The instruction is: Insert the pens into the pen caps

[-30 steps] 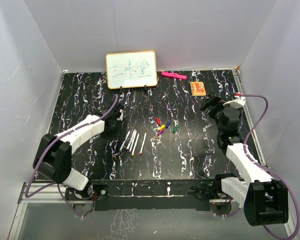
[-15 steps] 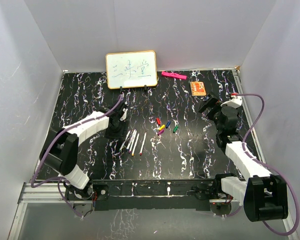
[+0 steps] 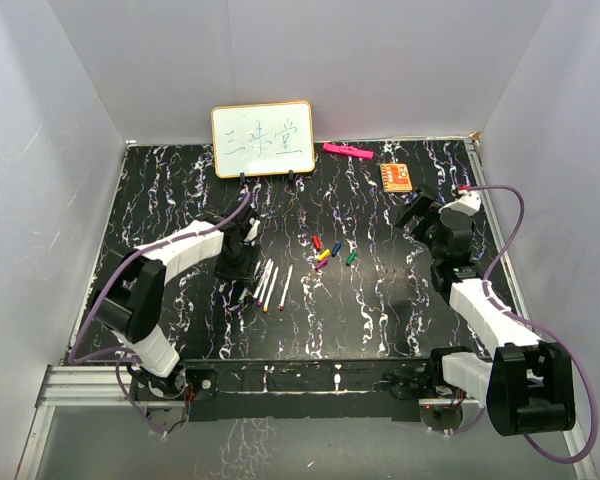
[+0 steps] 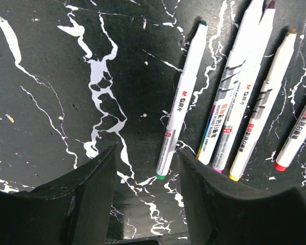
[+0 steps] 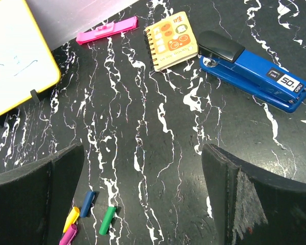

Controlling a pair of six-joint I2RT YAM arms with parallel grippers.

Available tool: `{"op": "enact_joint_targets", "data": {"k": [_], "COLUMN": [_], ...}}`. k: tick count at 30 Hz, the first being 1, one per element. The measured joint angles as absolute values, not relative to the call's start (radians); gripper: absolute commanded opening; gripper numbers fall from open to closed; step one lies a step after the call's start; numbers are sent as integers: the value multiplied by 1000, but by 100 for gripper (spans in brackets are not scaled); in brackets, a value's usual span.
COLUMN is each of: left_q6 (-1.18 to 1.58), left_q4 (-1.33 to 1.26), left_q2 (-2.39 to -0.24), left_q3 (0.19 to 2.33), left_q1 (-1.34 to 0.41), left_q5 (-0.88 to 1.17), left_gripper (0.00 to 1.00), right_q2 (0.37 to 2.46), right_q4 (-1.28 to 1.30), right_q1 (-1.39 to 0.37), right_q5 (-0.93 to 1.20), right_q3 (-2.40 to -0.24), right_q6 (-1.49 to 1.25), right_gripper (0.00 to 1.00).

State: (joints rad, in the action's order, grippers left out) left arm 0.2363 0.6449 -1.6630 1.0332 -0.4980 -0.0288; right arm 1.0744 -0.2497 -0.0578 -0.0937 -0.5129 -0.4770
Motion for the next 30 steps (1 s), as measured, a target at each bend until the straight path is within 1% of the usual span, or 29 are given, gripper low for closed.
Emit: {"op": "enact_joint_targets", "data": {"k": [6, 12, 17, 23, 28, 30], "left_q6": [229, 224, 216, 198, 178, 175], "left_q4": [645, 633, 645, 685, 709, 712], "left_q2": [-1676, -1735, -1755, -1797, -1821, -1824], "left_q3": [1046, 1057, 1076, 1119, 1144, 1148], "left_q1": [-504, -507, -510, -515, -523, -525], "left_q5": [-14, -4, -5, -13, -17, -17], "left_gripper": [49, 48, 44, 42, 35, 34], "right_q2": [1075, 1075, 1075, 1075, 1075, 1073], "right_q4": [-239, -236, -236, -235, -227, -227], "right_q1": [-58, -58, -58, -58, -58, -58], "right_q5": [-94, -94, -95, -95, -97, -99], "right_q3": [-516, -516, -516, -517, -529, -529], "right_q6": [-477, -477, -477, -477, -477, -477], "right_gripper": [98, 98, 98, 98, 98, 98]}}
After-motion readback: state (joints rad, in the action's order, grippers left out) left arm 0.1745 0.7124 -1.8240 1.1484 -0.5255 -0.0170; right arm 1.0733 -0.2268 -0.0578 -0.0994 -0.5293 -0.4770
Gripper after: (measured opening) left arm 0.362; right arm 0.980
